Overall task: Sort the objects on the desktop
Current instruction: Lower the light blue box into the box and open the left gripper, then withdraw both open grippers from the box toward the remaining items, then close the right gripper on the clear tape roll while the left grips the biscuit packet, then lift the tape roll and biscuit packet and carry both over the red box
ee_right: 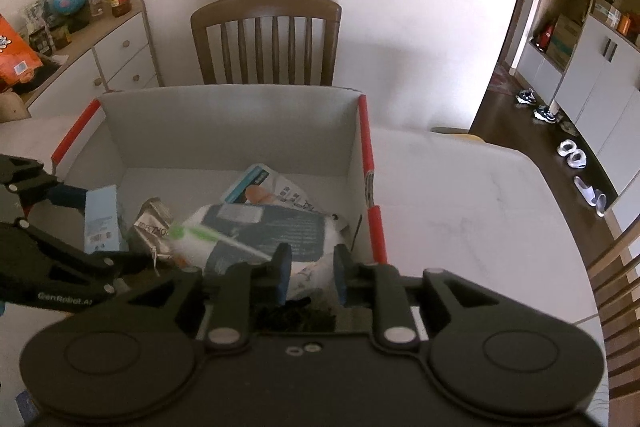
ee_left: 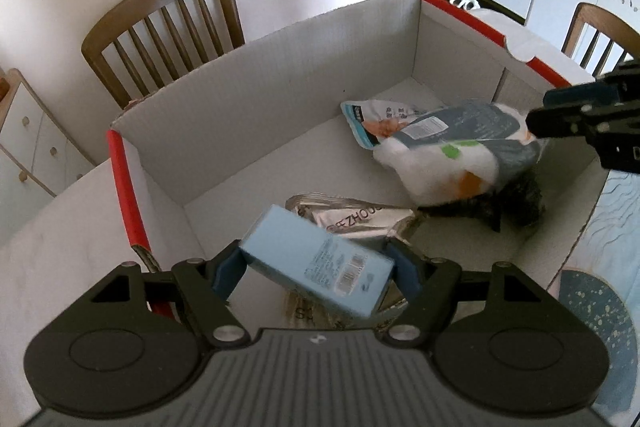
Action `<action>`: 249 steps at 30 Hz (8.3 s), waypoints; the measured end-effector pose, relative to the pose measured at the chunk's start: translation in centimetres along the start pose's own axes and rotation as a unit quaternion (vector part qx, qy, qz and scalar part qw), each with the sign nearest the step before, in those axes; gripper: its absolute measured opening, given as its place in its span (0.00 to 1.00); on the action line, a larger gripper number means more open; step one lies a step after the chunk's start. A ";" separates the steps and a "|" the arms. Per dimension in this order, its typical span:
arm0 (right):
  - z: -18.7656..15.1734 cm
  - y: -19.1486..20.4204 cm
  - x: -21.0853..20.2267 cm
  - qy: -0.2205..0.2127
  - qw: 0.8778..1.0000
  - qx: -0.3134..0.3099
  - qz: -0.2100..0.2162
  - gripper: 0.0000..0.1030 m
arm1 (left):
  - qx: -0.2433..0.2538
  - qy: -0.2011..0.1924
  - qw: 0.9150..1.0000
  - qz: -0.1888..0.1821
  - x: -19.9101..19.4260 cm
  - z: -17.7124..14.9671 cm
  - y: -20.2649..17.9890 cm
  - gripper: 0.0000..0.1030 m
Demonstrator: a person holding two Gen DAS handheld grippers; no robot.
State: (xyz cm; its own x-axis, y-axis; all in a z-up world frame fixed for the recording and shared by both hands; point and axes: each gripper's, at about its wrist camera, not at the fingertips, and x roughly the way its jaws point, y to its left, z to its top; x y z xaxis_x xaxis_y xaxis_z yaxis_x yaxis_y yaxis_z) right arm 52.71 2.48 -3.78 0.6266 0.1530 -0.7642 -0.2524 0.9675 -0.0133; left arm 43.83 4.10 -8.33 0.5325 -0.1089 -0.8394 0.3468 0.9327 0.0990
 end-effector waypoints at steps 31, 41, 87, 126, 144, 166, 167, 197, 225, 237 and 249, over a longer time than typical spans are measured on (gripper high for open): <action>-1.0 0.7 -7.0 -0.035 0.998 -0.017 0.046 0.55 | -0.003 -0.053 0.998 0.024 -8.5 -0.9 -2.1 0.82; -2.3 1.0 -10.4 -0.074 0.996 -0.027 0.051 0.66 | 0.001 -0.070 0.997 0.033 -11.8 -2.4 -3.7 0.90; -15.0 11.1 -17.0 -0.060 0.988 -0.101 0.105 0.74 | -0.042 -0.152 0.986 0.050 -18.5 -16.7 -5.0 1.00; -19.0 17.1 -7.6 0.013 0.995 -0.082 0.061 0.49 | -0.039 -0.122 0.991 -0.043 -9.0 -23.2 -1.7 0.86; -18.9 17.0 -6.9 0.014 0.995 -0.070 0.073 0.31 | -0.028 -0.119 0.992 -0.041 -8.6 -23.8 -1.9 0.61; -18.6 16.1 -7.5 0.013 0.997 -0.051 0.051 0.12 | -0.010 -0.117 0.992 -0.045 -9.2 -23.2 -2.5 0.34; -18.5 16.1 -7.6 0.012 0.997 -0.050 0.051 0.12 | -0.008 -0.116 0.992 -0.042 -9.3 -23.1 -2.6 0.34; -15.0 14.7 -11.2 -0.024 0.997 -0.045 0.056 0.12 | -0.018 -0.128 0.991 -0.031 -15.6 -18.6 -3.8 0.34; -6.8 7.1 -15.1 -0.085 0.989 -0.085 0.082 0.12 | -0.064 -0.157 0.985 0.015 -19.6 -9.4 -6.7 0.34; -3.9 4.9 -13.9 -0.100 0.985 -0.100 0.095 0.12 | -0.077 -0.159 0.984 0.035 -18.7 -6.1 -6.6 0.34; -1.3 4.0 -12.0 -0.109 0.983 -0.109 0.104 0.12 | -0.096 -0.149 0.983 0.042 -16.8 -3.7 -5.3 0.34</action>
State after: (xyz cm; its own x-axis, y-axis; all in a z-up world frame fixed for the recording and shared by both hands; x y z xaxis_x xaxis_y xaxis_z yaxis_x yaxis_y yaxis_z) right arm 43.28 4.22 4.50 0.6817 0.4046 -0.6096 -0.5284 0.8486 -0.0277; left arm 30.22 2.25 3.26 0.7656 -0.0976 -0.6359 0.1549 0.9873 0.0351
